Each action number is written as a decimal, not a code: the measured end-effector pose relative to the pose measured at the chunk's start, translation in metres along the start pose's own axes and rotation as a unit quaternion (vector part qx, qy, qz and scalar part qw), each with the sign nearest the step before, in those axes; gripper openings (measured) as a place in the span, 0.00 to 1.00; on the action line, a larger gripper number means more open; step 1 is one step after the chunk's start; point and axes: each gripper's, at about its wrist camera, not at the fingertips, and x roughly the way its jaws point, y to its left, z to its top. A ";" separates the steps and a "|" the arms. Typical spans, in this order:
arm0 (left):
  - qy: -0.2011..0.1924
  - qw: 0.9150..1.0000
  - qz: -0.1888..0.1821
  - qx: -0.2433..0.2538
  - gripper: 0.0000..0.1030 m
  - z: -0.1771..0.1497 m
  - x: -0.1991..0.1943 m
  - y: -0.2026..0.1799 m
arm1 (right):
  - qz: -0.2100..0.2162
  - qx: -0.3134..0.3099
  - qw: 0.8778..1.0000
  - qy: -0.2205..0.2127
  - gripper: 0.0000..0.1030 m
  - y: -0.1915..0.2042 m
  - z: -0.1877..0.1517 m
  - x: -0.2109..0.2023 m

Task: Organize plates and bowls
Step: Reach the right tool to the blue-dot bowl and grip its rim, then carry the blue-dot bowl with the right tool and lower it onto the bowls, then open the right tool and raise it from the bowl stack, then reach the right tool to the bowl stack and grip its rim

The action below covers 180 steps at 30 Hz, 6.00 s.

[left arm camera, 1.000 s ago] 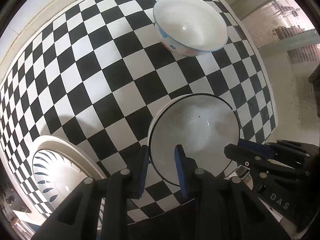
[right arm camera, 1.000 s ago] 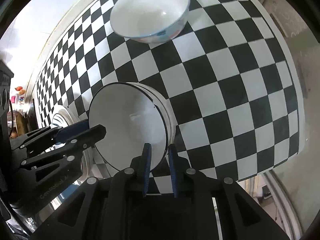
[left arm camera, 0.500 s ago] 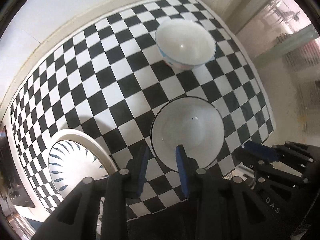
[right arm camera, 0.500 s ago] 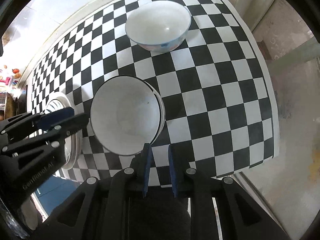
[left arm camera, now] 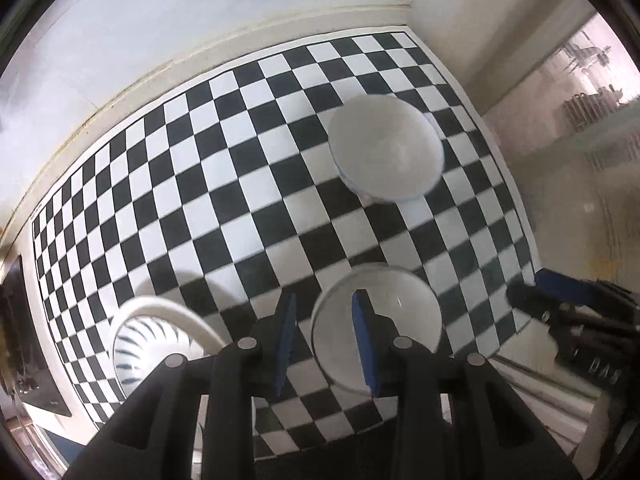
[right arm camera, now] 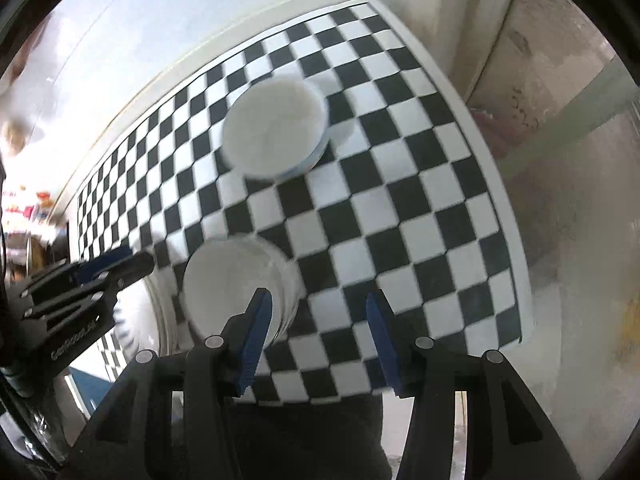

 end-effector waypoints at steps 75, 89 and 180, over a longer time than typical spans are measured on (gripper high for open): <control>0.033 0.992 -0.116 0.034 0.24 0.008 0.012 0.011 | 0.083 0.020 0.996 0.038 0.12 0.031 -0.011 0.029; 0.078 0.992 -0.095 0.026 0.24 -0.015 0.056 0.007 | 0.059 0.012 0.995 0.073 0.11 0.033 -0.028 0.077; -0.103 0.992 -0.047 0.048 0.26 -0.146 -0.175 -0.001 | -0.027 -0.093 0.988 -0.122 0.12 0.083 -0.167 -0.178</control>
